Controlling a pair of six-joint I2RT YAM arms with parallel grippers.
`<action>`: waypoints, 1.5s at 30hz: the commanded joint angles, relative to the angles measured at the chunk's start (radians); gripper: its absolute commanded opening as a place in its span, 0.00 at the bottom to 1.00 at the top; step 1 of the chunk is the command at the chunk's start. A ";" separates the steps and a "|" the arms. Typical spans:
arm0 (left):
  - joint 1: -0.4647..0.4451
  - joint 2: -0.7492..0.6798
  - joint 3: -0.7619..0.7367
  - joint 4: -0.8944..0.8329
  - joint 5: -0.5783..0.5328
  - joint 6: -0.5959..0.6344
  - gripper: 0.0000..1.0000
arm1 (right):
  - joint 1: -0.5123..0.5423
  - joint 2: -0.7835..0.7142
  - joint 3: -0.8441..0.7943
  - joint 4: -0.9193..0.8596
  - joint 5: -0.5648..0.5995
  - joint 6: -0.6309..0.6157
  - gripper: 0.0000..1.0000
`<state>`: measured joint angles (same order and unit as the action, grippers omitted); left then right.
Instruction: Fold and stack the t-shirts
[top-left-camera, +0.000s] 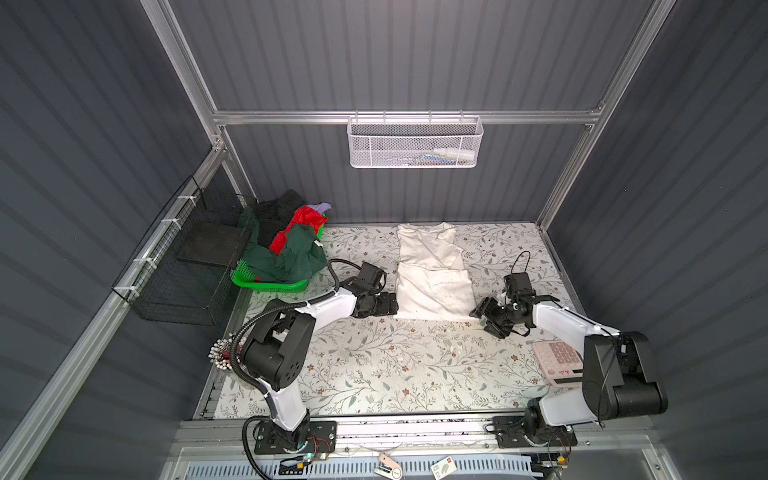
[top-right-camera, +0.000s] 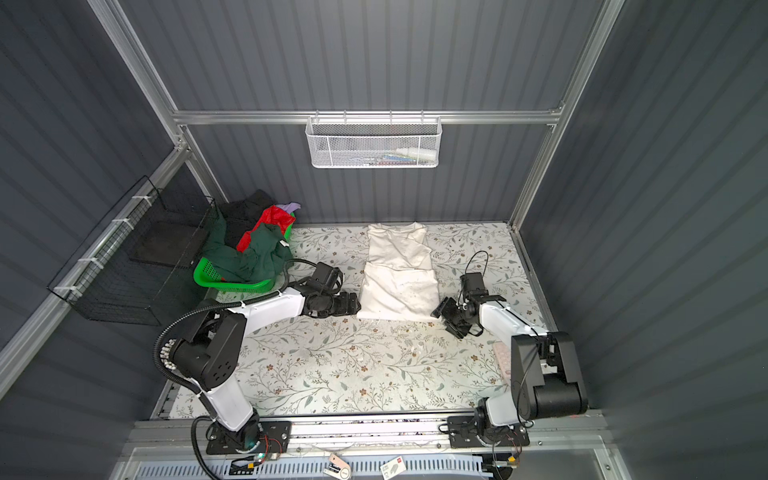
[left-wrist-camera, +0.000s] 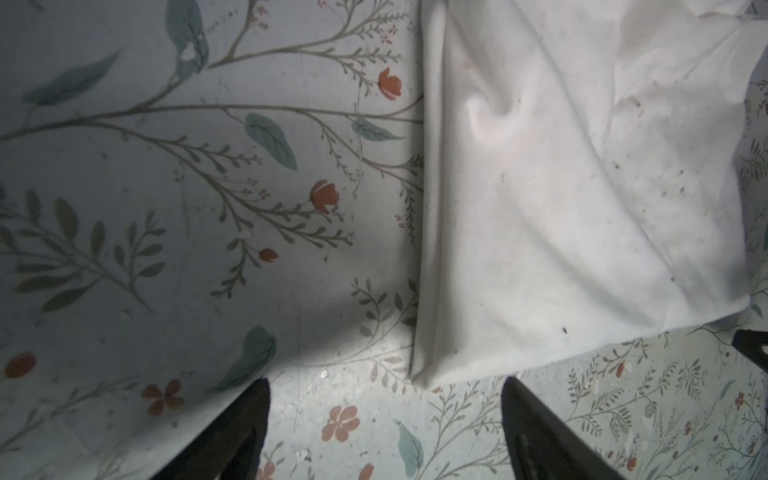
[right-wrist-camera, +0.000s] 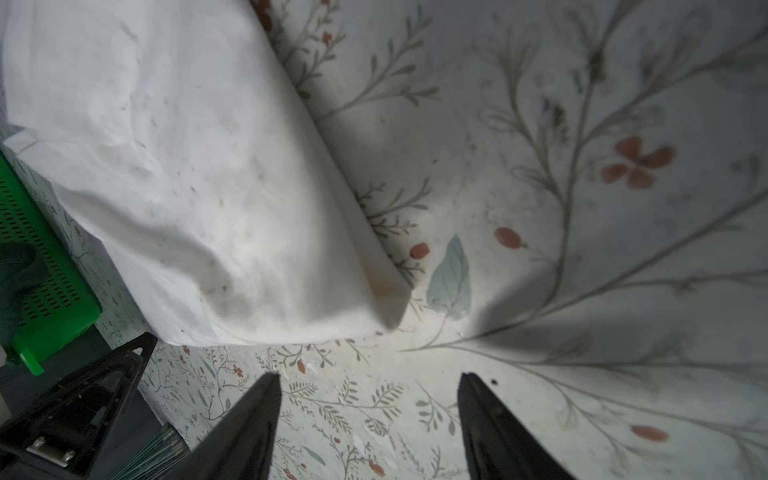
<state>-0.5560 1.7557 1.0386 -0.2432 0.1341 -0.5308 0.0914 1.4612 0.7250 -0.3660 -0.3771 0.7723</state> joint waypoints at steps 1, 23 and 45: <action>-0.008 -0.054 -0.058 0.070 0.022 -0.075 0.84 | 0.001 -0.016 -0.036 0.040 0.015 0.020 0.67; -0.051 0.112 -0.002 0.076 0.046 -0.106 0.63 | 0.007 0.127 0.027 0.060 0.030 -0.026 0.49; -0.089 0.094 -0.015 0.113 0.049 -0.094 0.00 | 0.013 0.087 0.071 0.045 0.022 -0.077 0.00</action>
<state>-0.6373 1.8942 1.0508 -0.0116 0.2119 -0.6556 0.0986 1.5902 0.7860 -0.2745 -0.3771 0.7147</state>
